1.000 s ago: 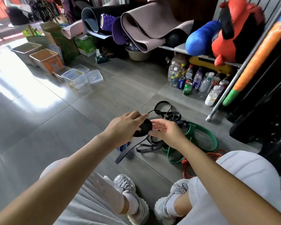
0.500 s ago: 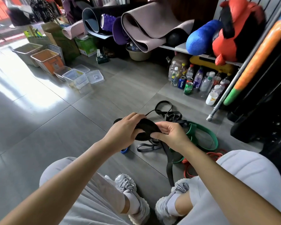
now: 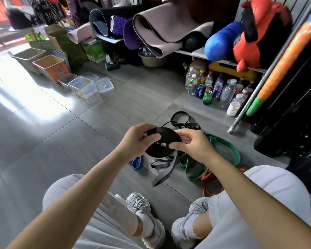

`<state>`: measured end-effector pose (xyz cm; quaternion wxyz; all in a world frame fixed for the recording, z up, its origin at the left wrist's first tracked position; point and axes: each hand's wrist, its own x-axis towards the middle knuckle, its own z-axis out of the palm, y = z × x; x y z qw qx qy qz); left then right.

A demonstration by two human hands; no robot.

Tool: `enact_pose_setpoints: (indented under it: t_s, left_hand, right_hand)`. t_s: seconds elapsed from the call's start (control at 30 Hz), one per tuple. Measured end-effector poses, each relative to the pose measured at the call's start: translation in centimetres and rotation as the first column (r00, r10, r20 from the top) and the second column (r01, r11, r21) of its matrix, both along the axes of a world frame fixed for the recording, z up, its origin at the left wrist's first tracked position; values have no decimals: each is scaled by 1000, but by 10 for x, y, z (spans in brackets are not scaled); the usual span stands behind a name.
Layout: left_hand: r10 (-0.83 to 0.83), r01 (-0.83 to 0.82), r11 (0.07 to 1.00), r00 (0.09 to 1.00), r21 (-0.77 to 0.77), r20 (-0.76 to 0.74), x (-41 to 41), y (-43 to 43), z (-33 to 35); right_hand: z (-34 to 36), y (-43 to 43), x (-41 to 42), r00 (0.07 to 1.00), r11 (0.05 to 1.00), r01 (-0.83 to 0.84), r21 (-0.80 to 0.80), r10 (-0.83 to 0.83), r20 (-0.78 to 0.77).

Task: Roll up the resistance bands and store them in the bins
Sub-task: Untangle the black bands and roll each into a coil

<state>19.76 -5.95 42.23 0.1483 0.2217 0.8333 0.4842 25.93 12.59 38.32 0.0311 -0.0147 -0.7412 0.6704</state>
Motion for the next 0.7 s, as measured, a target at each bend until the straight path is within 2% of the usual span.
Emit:
enact_pose_setpoints:
  t_s: [0.1,0.17,0.27,0.33,0.4,0.47,0.5,0.57,0.63,0.7]
  left_hand:
    - [120,-140,979,984,149,134,10,4,-4]
    - [171,-242,940,944,239,283,18,6,-7]
    - [144,-314,894,877,320,458,28,6,-16]
    - [88,-296,890,858,346,506,30,5,-25]
    - [61,-171,955,913,244,403,26,1,-28]
    - [-42,53,997,985,-63,166,19,-1,-26]
    - [-116,131,968,990,-215,81,16,-1,-24]
    - [-231,206,882,973,-424,-7,17,4,-18]
    - [-279,194,819,957,-541,-79,19,9,-16]
    - [-255,163,842,960,-514,-113,17,9,-18]
  right_hand:
    - [-4,3,2,999,998,37,-48,-37,17]
    - [-4,1,3,999,995,34,-92,-32,24]
    - [-4,0,5,999,996,32,-88,-30,22]
    - [-3,2,7,999,998,18,-62,-15,42]
    - [-1,5,9,998,1000,-17,-11,18,67]
    - [-1,5,11,994,993,-74,89,67,82]
    - [-1,3,11,991,985,-108,135,95,95]
    - [0,-3,12,983,969,-162,189,142,116]
    - [0,-9,11,981,965,-175,197,155,115]
    - [-1,-10,10,988,975,-133,178,115,105]
